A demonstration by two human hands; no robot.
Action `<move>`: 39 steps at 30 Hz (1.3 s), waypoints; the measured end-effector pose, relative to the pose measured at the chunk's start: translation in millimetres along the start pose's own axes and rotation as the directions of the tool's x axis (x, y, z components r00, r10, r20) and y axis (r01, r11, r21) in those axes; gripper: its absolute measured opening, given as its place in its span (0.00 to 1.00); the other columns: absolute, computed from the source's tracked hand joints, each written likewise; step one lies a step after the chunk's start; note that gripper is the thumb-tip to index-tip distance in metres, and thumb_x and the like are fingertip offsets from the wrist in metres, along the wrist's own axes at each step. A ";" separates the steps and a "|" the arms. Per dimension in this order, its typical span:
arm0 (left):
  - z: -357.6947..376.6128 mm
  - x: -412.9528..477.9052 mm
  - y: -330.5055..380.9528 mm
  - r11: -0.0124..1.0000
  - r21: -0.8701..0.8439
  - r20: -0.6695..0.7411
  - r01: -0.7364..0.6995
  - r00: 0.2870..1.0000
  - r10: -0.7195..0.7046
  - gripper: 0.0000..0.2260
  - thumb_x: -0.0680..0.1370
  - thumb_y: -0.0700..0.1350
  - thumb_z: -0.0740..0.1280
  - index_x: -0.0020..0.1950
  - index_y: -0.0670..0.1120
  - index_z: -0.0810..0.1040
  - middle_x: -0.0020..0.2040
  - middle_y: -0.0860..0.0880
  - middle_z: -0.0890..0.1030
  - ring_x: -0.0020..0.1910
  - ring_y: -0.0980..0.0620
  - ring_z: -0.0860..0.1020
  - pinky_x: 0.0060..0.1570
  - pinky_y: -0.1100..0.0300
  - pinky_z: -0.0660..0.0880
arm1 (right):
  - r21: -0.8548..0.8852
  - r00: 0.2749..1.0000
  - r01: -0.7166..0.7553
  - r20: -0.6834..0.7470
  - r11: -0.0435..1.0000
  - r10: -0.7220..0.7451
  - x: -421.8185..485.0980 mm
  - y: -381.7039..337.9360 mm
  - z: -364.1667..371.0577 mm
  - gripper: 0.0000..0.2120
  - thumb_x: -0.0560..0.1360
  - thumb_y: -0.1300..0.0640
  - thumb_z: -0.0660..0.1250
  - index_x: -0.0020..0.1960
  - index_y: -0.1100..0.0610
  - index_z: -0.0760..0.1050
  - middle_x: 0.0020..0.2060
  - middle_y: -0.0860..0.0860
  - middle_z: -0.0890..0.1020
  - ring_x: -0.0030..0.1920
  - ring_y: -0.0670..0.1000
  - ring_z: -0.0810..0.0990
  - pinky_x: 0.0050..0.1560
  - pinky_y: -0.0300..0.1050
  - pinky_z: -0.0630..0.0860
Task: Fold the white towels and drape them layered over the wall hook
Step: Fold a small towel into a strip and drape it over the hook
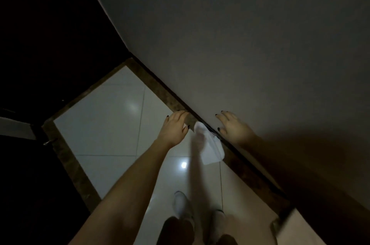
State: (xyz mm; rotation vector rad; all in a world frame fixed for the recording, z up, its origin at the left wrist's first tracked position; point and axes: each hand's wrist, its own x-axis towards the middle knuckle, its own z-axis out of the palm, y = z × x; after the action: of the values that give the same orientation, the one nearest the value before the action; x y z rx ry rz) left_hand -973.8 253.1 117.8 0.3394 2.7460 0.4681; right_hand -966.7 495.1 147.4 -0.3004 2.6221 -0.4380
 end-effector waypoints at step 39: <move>575.4 154.3 -114.6 0.884 -0.444 0.051 0.146 0.989 -0.137 0.08 0.71 0.47 0.76 0.44 0.46 0.80 0.48 0.48 0.77 0.50 0.50 0.72 0.50 0.57 0.68 | 0.610 0.896 -0.297 -0.087 0.734 0.435 167.8 263.9 512.4 0.05 0.80 0.57 0.63 0.47 0.57 0.70 0.34 0.47 0.73 0.41 0.55 0.76 0.38 0.41 0.66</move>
State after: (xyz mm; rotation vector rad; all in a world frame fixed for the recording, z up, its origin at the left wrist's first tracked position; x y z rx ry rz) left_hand -927.3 351.7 -479.0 0.0237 2.5185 1.0231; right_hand -904.5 562.2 -445.9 0.5004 2.4997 -1.1522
